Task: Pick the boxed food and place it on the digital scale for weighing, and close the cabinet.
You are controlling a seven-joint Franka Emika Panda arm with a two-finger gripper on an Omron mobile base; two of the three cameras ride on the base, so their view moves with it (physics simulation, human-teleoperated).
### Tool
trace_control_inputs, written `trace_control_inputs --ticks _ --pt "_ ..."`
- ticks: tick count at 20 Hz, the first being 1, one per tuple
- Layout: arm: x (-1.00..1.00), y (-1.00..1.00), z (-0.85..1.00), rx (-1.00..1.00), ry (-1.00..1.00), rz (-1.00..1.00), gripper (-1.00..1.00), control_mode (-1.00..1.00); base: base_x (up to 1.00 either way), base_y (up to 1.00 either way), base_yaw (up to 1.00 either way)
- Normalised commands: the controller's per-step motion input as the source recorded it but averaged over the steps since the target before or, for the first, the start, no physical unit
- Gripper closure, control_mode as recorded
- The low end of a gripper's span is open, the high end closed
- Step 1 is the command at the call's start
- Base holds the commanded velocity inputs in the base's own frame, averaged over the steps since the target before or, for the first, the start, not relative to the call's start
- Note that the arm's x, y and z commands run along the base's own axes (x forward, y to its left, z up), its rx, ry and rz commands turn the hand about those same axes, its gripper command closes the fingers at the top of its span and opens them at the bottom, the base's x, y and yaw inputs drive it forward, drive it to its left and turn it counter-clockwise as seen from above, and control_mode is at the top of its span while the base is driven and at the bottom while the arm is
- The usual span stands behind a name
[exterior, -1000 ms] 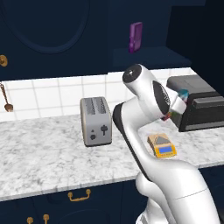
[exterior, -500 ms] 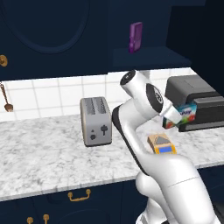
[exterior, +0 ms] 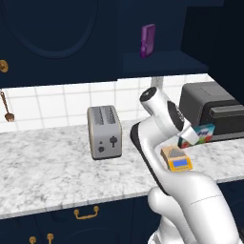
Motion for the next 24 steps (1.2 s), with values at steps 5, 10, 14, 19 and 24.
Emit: trace_control_inputs --ticks 5,10,14,19,24 --pt "0.22 -0.01 -0.43 0.00 0.00 0.00 1.00 -1.00 0.00 0.00 0.00" --pt "0.34 0.00 -0.37 0.00 0.00 0.00 1.00 -1.00 0.00 0.00 0.00" --pt "0.30 0.00 -0.36 0.00 0.00 0.00 1.00 -1.00 0.00 0.00 0.00" --pt "0.26 0.00 -0.34 0.00 0.00 0.00 1.00 -1.00 0.00 0.00 0.00" --pt "0.34 0.00 -0.32 0.00 -0.03 0.00 1.00 -1.00 0.00 0.00 0.00"
